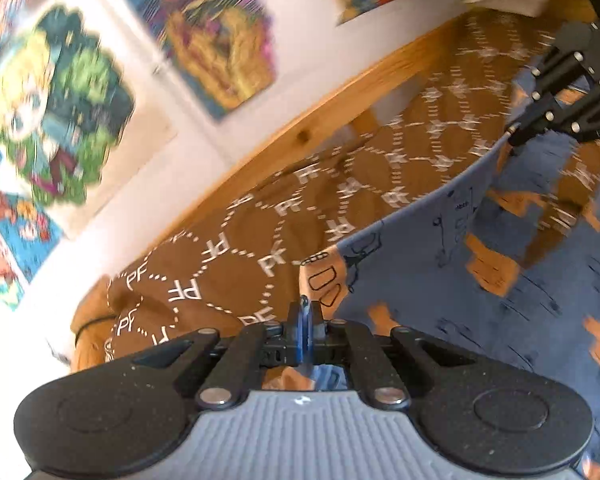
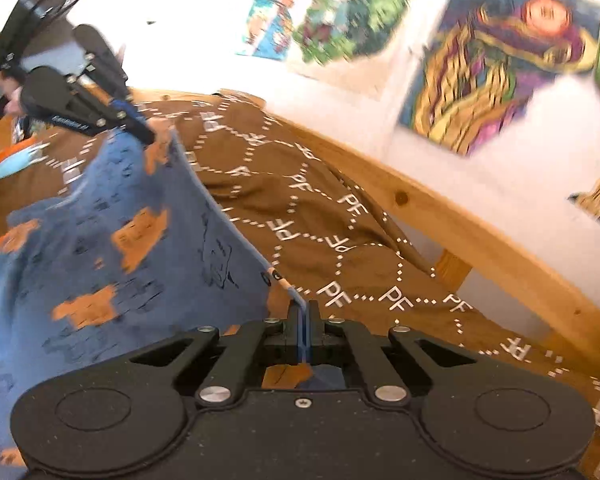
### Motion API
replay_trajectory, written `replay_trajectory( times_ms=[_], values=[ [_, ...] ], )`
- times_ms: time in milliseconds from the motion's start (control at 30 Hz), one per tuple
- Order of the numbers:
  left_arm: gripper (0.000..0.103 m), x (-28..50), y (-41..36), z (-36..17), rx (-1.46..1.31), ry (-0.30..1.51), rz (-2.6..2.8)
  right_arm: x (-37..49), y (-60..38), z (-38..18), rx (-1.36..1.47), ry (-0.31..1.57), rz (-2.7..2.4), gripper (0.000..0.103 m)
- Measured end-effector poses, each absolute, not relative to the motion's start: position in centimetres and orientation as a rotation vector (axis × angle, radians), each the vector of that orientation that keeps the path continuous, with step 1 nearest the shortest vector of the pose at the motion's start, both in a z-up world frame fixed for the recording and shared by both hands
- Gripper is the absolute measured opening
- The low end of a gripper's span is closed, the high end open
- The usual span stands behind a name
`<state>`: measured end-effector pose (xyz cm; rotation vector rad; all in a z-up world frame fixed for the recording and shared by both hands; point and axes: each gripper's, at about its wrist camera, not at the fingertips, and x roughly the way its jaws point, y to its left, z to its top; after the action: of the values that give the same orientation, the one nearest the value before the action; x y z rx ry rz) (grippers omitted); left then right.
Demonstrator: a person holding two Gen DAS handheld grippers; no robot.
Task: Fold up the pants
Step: 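Lift the cuffs with both tools and fold the legs over toward the waistband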
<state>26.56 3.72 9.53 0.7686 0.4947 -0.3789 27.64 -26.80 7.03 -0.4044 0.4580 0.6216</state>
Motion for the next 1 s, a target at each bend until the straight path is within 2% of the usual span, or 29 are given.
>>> replay_trajectory(
  times_ms=[167,433,667,867,1000],
  values=[
    [0.002,20.6,2.7,6.8,0.921,0.42,-0.434,20.3,-26.5,6.5,-0.438,0.467,0.608,0.0],
    [0.002,15.2,2.7,0.7,1.037,0.484,-0.481,12.4,-25.5,2.1,-0.428,0.609,0.609,0.0],
    [0.002,13.7,3.4,-1.9,1.088,0.549,-0.473,10.8,-24.5,-2.1,-0.379,0.708,0.638,0.0],
    [0.002,13.0,3.8,-1.7,1.142,0.512,-0.481,10.8,-24.8,-1.3,-0.36,0.677,0.628,0.0],
    [0.002,12.5,4.3,-2.2,1.222,0.482,-0.522,9.4,-24.1,-0.8,-0.448,0.638,0.654,0.0]
  ],
)
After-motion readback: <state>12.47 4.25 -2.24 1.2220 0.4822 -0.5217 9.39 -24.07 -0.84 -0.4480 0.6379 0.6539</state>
